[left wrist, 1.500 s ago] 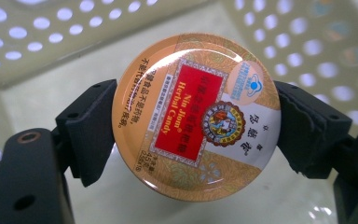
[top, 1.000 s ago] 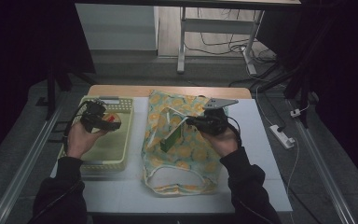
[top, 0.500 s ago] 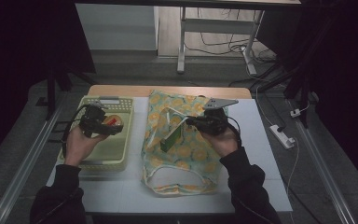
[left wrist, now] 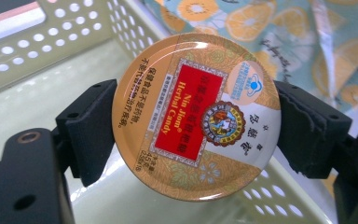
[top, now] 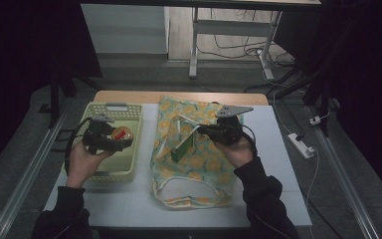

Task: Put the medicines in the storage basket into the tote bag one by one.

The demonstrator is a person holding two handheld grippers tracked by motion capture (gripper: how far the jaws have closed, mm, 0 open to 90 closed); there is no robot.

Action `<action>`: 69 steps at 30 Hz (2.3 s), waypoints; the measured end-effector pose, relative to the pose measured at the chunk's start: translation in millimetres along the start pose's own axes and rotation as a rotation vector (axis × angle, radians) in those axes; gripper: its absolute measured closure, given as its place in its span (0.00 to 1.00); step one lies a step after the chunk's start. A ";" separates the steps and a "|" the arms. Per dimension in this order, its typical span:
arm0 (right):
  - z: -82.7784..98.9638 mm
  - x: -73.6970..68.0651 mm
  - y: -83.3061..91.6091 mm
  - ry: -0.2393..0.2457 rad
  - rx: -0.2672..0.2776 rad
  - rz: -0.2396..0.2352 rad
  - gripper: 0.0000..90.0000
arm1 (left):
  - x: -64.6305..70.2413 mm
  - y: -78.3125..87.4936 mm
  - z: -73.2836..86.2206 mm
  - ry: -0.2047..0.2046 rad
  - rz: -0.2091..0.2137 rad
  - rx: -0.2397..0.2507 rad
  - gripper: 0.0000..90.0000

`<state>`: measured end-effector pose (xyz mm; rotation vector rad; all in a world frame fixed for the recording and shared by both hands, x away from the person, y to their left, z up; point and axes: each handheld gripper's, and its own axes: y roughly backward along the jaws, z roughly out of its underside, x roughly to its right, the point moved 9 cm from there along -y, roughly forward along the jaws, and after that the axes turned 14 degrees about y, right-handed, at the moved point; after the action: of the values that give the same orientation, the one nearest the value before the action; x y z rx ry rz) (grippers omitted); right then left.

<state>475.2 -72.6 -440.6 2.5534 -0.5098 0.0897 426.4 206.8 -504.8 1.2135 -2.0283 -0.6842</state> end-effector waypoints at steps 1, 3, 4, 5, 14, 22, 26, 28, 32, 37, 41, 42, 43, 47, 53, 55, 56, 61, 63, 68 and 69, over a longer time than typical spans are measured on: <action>0.0 0.0 0.2 0.000 0.000 -0.001 1.00 | 1.6 1.3 0.3 0.000 0.005 0.002 0.23; 0.0 0.3 0.8 0.000 -0.002 0.001 1.00 | 5.5 3.9 0.8 -0.007 0.012 0.008 0.23; -0.1 0.5 1.0 -0.001 0.000 0.002 1.00 | 7.9 5.3 1.3 -0.010 0.016 0.006 0.23; -0.2 0.8 1.2 -0.002 0.001 0.003 1.00 | 10.6 6.9 1.8 -0.015 0.019 0.008 0.23; -0.2 2.1 3.2 -0.004 0.004 0.007 1.00 | 40.2 14.3 5.6 -0.058 0.076 0.008 0.23; 1.8 3.4 2.7 -0.001 -0.006 0.016 1.00 | 68.1 10.2 10.4 -0.108 0.106 -0.020 0.23; 2.9 4.4 2.3 -0.003 -0.007 0.017 1.00 | 82.2 7.0 12.3 -0.137 0.122 -0.027 0.23; 3.0 4.4 2.2 -0.003 -0.007 0.017 1.00 | 89.3 4.8 13.5 -0.148 0.133 -0.033 0.23; 3.0 4.2 2.1 -0.001 -0.008 0.017 1.00 | 104.2 -1.6 16.2 -0.169 0.162 -0.042 0.23; 3.0 4.7 2.6 0.000 -0.008 0.018 1.00 | 120.7 -13.6 20.6 -0.198 0.187 -0.065 0.23; 2.7 4.2 2.4 0.001 -0.007 0.016 1.00 | 131.9 -25.0 23.6 -0.207 0.199 -0.076 0.23; 2.7 4.0 2.4 0.002 -0.007 0.016 1.00 | 134.8 -28.0 24.6 -0.213 0.203 -0.083 0.23; 2.6 3.8 2.2 0.002 -0.008 0.016 1.00 | 137.6 -31.1 25.5 -0.220 0.205 -0.089 0.23; 2.4 3.7 1.9 0.002 -0.008 0.016 1.00 | 149.4 -44.4 28.5 -0.243 0.212 -0.107 0.23; 3.4 4.7 2.2 -0.002 -0.011 0.017 1.00 | 162.1 -65.9 34.1 -0.265 0.214 -0.136 0.23; 3.7 5.1 2.3 -0.004 -0.011 0.018 1.00 | 165.9 -72.6 35.5 -0.270 0.216 -0.141 0.23; 3.7 5.3 2.3 -0.004 -0.011 0.018 1.00 | 167.5 -74.9 35.7 -0.271 0.218 -0.143 0.23; 3.6 5.1 1.9 -0.002 -0.012 0.018 1.00 | 177.2 -91.3 34.5 -0.280 0.219 -0.148 0.23; 3.7 5.0 1.6 -0.001 -0.012 0.018 1.00 | 180.4 -97.6 33.6 -0.284 0.216 -0.151 0.23; 3.6 5.9 2.3 -0.005 -0.011 0.021 1.00 | 186.9 -113.3 32.8 -0.278 0.210 -0.157 0.23; 3.6 6.1 2.5 -0.005 -0.011 0.021 1.00 | 187.8 -117.3 32.4 -0.287 0.204 -0.162 0.23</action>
<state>479.8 -78.5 -441.5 2.5385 -0.5378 0.0878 401.2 -9.1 -557.9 0.8392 -2.2409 -0.9433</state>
